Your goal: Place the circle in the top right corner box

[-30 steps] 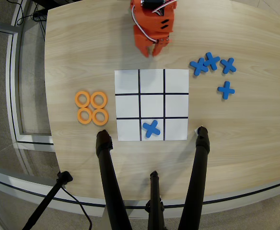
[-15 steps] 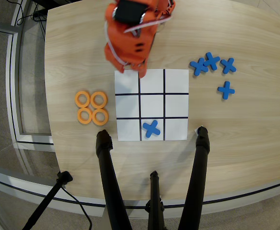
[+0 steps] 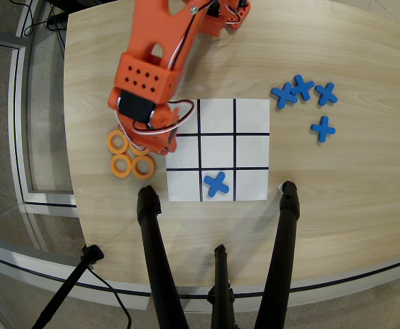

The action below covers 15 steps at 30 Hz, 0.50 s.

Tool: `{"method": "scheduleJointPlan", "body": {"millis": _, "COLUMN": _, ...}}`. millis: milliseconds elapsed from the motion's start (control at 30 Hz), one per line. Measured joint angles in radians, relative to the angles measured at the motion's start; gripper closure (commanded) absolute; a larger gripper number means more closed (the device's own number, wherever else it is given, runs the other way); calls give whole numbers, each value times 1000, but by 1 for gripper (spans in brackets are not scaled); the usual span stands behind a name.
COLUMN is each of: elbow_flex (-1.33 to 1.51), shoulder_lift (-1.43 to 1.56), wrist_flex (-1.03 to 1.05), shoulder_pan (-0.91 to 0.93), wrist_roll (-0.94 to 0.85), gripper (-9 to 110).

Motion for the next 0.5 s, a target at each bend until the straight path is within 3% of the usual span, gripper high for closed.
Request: {"method": "scheduleJointPlan", "body": {"millis": 500, "elbow_flex": -104, "shoulder_lift": -132, "wrist_flex": -3, "shoulder_pan": 31, "wrist_roll": 0, "gripper": 83}}
